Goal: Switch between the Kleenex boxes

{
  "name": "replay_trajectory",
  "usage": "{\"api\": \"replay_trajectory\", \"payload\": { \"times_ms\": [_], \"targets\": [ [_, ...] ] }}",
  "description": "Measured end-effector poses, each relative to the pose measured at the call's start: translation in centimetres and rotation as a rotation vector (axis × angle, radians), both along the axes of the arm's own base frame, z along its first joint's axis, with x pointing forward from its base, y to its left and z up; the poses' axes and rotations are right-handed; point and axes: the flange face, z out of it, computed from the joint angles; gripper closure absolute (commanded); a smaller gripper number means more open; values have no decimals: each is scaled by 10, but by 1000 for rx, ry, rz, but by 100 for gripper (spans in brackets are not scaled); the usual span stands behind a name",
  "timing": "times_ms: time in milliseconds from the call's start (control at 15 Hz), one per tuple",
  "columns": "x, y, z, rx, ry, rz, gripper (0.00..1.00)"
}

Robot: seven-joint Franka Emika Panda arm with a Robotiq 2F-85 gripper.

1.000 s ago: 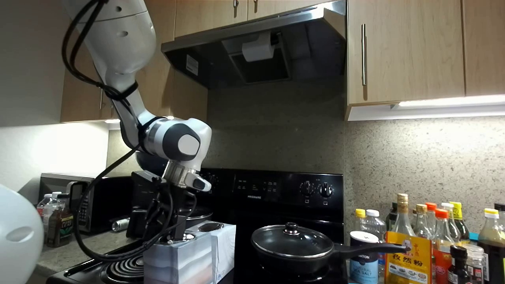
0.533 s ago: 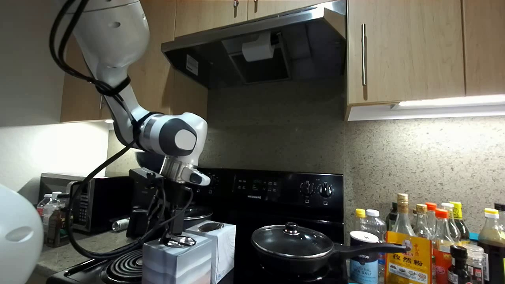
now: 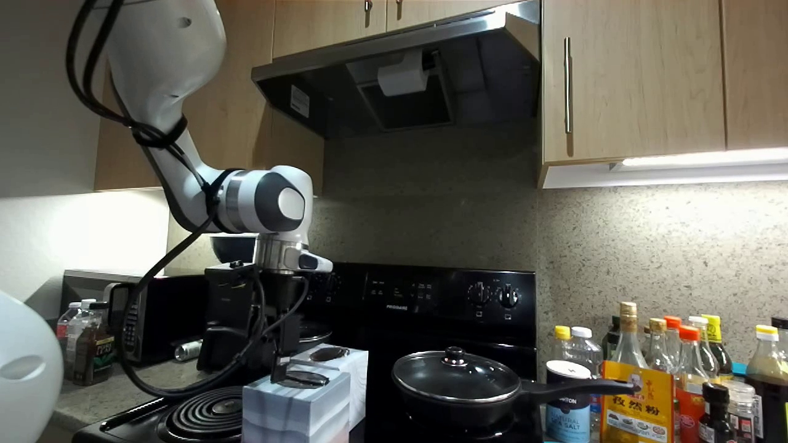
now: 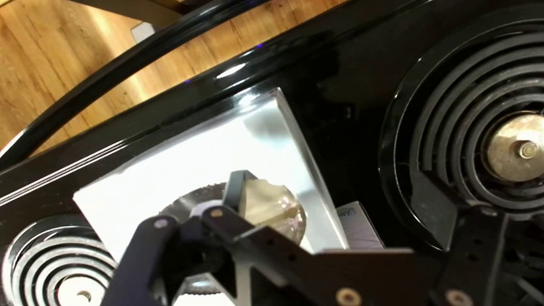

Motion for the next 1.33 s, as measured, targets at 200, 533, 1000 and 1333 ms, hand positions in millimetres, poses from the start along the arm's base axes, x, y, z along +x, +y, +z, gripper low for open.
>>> {"api": "replay_trajectory", "payload": {
  "times_ms": [200, 533, 1000, 1333],
  "targets": [
    [1, 5, 7, -45, -25, 42, 0],
    [4, 12, 14, -69, -48, 80, 0],
    [8, 2, -6, 8, 16, 132, 60],
    [10, -9, -7, 56, 23, 160, 92]
  ]
}}
